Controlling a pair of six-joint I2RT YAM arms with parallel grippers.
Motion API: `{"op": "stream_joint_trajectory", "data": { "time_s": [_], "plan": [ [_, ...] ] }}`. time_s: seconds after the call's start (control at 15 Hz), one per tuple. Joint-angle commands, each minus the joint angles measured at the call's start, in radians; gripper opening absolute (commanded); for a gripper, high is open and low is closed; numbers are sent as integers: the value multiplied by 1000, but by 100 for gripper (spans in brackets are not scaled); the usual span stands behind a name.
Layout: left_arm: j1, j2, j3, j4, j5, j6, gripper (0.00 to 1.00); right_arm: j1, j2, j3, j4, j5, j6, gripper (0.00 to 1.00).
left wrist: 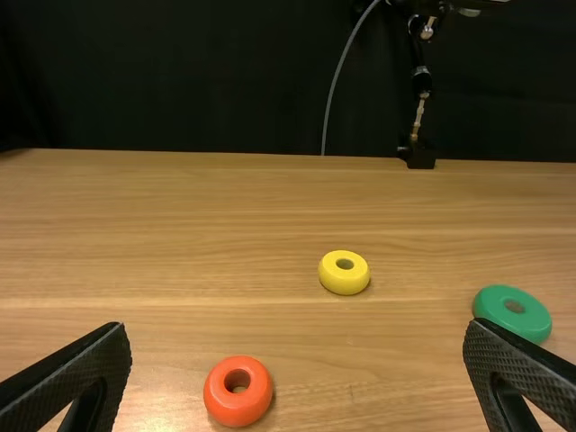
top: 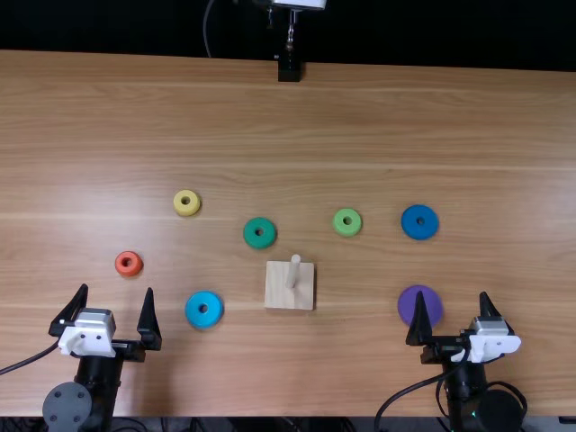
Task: Build the Hanoi tower: stack the rings onto the peg from bottom to top in this color order: purple, dark blue, light blue, dark green, light green, yellow, orange.
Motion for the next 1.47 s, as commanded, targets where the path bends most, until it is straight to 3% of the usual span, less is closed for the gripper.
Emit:
{"op": "stream_joint_trajectory", "data": {
  "time_s": [0.0, 0.6, 0.73, 0.93, 1.13, 1.4],
  "plan": [
    [7, -12, -17, -17, 8, 5, 100, 0, -1, -10, 3, 0, -1, 100],
    [7, -12, -17, -17, 8, 5, 100, -9, -1, 16, 60, -2, 5, 100],
    [7, -12, -17, -17, 8, 5, 100, -11, -1, 126, 90, -4, 3, 100],
    [7, -12, -17, -17, 8, 5, 100, -9, 19, 318, 12, 2, 7, 100],
    [7, -12, -17, -17, 8, 5, 100, -9, 324, 522, -21, 4, 8, 100],
    [7, -12, -17, -17, 8, 5, 100, -9, 638, 688, -343, 4, 8, 100]
  ]
}}
